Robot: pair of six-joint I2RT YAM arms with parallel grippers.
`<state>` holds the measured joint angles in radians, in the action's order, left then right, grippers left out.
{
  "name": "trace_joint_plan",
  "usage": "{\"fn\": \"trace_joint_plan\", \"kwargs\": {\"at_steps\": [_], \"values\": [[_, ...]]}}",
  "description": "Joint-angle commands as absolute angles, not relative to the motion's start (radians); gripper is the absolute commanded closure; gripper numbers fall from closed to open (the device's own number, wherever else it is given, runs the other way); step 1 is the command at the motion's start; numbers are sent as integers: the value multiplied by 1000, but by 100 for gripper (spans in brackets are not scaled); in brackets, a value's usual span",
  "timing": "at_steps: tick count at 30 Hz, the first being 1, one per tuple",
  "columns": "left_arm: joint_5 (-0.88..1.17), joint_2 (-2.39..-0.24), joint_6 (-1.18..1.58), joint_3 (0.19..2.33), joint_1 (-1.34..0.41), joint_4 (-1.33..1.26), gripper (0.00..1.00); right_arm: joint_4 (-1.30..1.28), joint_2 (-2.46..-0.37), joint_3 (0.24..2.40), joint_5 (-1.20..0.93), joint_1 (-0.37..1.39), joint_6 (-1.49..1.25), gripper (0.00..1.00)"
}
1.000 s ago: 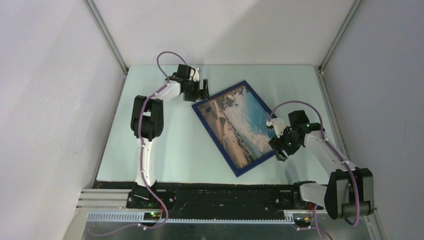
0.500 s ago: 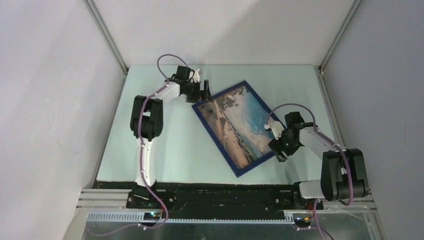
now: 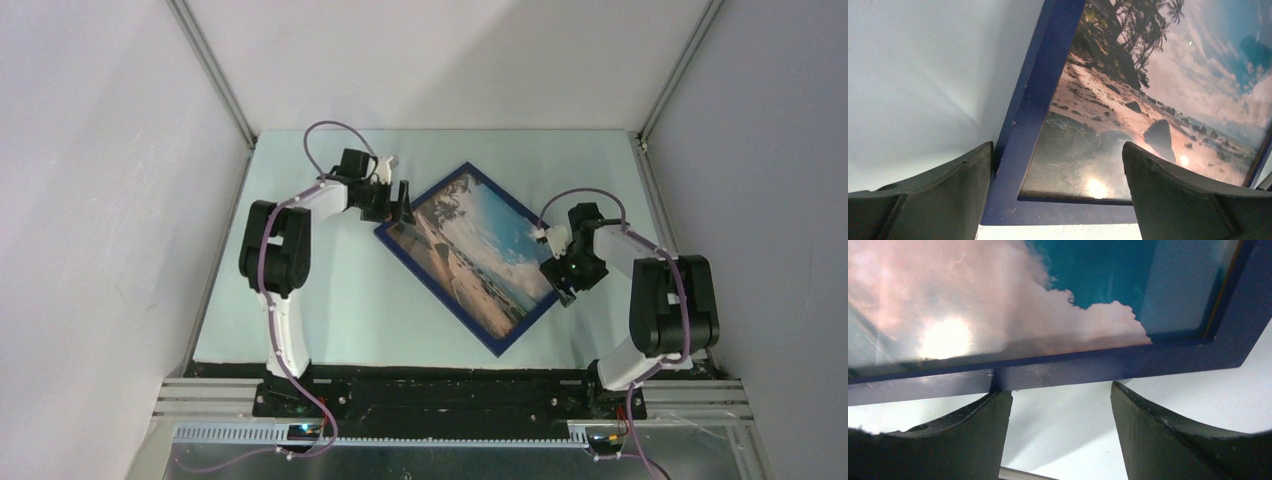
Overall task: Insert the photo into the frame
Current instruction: Adjust the photo frame at the center of the board.
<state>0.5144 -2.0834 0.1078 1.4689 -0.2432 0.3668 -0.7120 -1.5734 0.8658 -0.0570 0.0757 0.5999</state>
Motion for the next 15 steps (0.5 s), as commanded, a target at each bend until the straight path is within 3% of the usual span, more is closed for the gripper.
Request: {"fn": "trace_joint_plan", "kwargs": {"at_steps": [1, 15], "values": [[578, -1983, 92, 1357, -248, 456, 2, -498, -1723, 949, -19, 77, 546, 24], [584, -1869, 74, 1101, -178, 457, 2, -535, -2027, 1391, 125, 125, 435, 24]]}}
